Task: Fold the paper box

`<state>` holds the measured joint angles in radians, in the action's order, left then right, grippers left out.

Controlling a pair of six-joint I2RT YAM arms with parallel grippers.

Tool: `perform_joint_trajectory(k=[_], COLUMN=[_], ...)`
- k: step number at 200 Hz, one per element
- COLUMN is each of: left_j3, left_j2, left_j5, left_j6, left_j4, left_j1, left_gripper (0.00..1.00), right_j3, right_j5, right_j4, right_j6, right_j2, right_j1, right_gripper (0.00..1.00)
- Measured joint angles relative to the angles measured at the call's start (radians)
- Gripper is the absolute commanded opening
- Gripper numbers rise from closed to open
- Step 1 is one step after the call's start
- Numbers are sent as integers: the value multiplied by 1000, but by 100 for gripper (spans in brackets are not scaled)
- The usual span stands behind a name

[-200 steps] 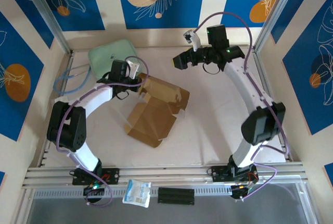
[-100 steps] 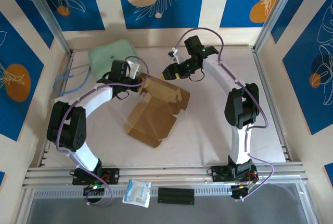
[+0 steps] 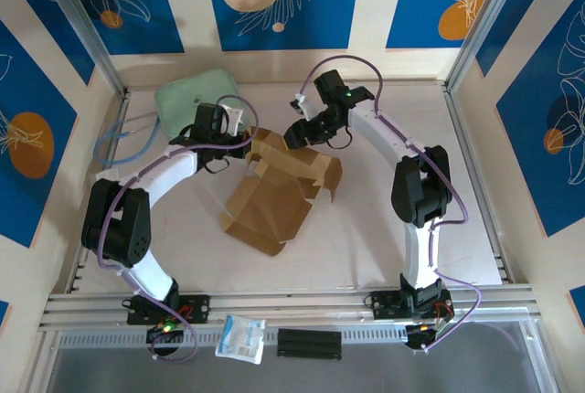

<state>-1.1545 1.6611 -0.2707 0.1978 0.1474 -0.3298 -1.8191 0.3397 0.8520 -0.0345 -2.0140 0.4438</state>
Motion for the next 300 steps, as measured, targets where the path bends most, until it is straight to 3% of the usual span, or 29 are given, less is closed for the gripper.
perform_joint_trajectory(k=[50,137,190,211,262,300], left_j3=[-19,32,180,229,300,293], left_j2=[-17,-35,-88,-92,-97,-97], left_j5=[11,35,11,-10,-48,-43], left_j6=[76,271,376,398,407,395], left_j4=[37,54,-124,-206,-300,-285], left_j1=[-13,-62,-74,-77,-85,-91], left_gripper=[0,0,0,5,7,7], right_j3=[2,39,58,66,66,65], right_j5=[-91,-140,-158,-150,-120,-103], right_j4=[-21,-77,-83,-77,-50,-25], right_j6=[-1,-11,8,11,16,21], right_j2=[0,1,6,11,13,23], right_j1=[26,28,43,47,48,47], right_gripper=[55,53,52,53,61,75])
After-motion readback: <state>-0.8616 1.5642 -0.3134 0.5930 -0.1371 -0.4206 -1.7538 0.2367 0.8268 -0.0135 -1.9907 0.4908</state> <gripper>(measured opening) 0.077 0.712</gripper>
